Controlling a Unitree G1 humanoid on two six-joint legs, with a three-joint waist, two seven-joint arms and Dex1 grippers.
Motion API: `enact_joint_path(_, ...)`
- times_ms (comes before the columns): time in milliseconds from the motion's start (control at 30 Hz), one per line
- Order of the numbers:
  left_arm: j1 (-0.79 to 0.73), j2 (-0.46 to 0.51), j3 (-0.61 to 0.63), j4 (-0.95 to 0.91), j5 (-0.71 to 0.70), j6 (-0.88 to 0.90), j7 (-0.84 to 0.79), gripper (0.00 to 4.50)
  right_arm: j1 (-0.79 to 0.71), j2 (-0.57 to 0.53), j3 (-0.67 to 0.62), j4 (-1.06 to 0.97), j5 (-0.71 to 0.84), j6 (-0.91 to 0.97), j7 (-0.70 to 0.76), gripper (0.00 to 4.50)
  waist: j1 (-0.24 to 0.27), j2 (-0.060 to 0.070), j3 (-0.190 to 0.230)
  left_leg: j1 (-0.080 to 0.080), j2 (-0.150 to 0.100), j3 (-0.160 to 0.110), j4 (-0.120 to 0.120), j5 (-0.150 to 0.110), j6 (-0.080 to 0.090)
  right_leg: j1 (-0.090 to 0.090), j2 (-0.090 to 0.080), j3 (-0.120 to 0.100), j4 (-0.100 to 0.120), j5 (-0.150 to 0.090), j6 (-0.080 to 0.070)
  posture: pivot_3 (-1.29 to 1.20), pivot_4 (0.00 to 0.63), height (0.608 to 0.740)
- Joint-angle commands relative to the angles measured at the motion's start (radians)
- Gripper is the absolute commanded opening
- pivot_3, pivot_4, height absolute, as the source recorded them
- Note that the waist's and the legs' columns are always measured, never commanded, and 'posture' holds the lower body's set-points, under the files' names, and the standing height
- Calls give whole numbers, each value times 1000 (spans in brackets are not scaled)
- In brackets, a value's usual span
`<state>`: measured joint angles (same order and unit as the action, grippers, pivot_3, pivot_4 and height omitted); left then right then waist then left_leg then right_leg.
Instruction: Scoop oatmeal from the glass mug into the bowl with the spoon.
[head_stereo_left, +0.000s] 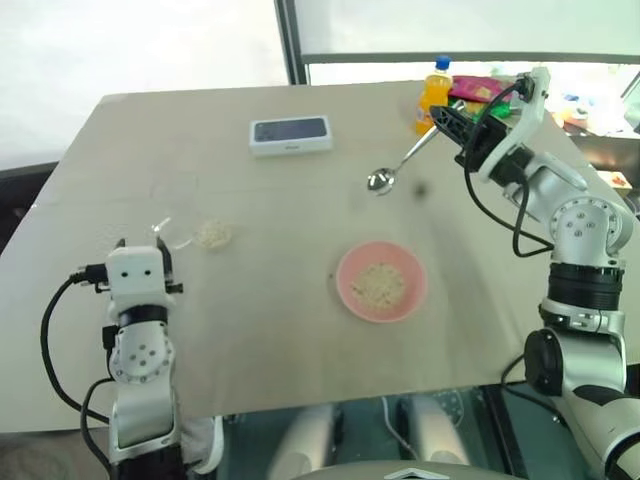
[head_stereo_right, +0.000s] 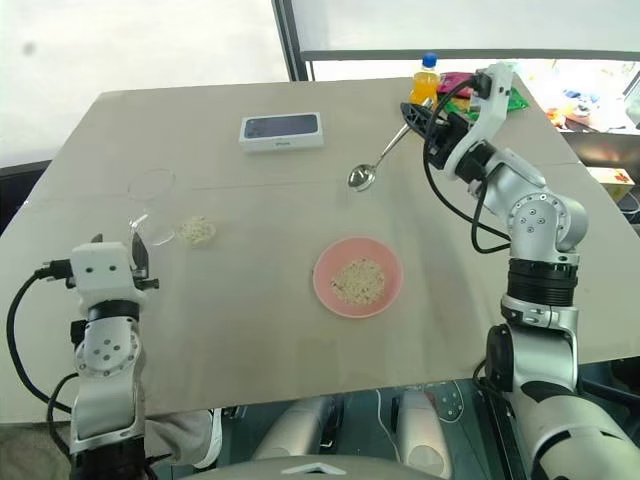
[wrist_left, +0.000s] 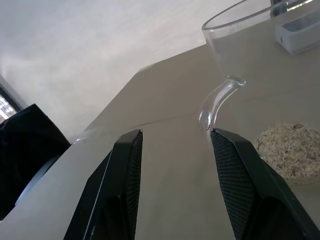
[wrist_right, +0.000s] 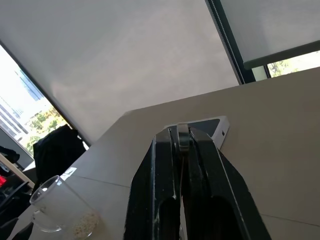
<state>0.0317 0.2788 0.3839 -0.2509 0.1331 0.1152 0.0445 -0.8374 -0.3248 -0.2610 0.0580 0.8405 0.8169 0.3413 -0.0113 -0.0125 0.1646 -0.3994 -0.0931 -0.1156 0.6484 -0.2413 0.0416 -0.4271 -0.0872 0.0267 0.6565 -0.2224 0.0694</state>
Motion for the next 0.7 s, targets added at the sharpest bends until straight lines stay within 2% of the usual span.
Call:
enact_joint_path(33,-30,29,11,22,-6,-28,3,2199,-11,1,-25,-37,7,-26,5,0,0,0,0,0,0,0,0,0,0,0,0,0,0,0,0,0,150,740)
enact_joint_path(633,-108,59,-1,136,-47,-39,-7,2199,21,0,-33,-67,9,-35,-13,0,-1,0,0,0,0,0,0,0,0,-1,0,0,0,0,0,0,150,740)
enact_joint_path(667,-113,58,0,144,-48,-40,-5,1704,22,1,-33,-68,9,-36,-14,0,-1,0,0,0,0,0,-1,0,0,-1,0,0,0,0,0,0,150,740)
enact_joint_path(700,-120,56,1,155,-50,-40,-2,1532,23,2,-33,-69,8,-36,-15,0,-1,0,0,0,0,0,0,0,0,-1,0,0,0,0,0,0,150,740)
